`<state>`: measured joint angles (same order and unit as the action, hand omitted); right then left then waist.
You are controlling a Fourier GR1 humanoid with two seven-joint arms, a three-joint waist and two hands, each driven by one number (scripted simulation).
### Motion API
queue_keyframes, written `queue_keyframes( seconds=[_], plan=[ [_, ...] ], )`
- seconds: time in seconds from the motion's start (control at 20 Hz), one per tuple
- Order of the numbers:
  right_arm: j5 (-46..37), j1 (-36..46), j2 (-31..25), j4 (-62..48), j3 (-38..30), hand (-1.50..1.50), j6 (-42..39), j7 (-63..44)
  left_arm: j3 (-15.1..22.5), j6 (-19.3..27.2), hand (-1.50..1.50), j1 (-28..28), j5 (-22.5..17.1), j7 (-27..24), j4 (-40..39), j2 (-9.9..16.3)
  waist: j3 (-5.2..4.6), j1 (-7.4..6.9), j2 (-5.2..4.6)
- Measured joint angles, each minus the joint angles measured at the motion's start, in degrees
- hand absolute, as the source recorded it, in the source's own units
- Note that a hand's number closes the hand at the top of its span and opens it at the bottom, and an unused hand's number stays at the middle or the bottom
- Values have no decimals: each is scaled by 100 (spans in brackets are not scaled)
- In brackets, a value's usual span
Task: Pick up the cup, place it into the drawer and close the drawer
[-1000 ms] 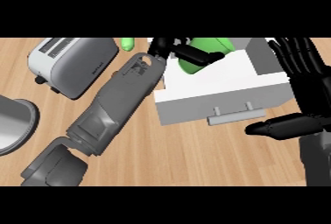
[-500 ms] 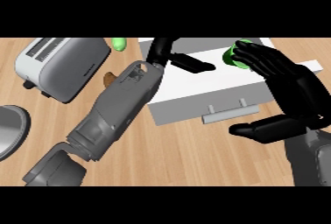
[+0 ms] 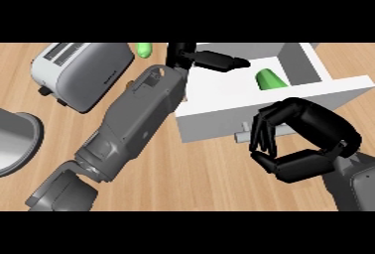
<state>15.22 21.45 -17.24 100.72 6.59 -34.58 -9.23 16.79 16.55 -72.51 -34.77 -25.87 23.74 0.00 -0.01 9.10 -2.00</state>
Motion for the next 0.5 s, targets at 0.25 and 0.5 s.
queue_keyframes(
  seconds=[0.25, 0.5],
  plan=[
    [-919, -253, -459, 148, 262, -150, -171, -30, -33, 102, -150, 44, -196, -253, -111, 0, 5, -269, 67],
    [-2366, -489, -406, -19, 730, -150, 359, 167, -136, 44, -150, 125, -377, -410, -117, -1, 5, -564, 109]
  ],
)
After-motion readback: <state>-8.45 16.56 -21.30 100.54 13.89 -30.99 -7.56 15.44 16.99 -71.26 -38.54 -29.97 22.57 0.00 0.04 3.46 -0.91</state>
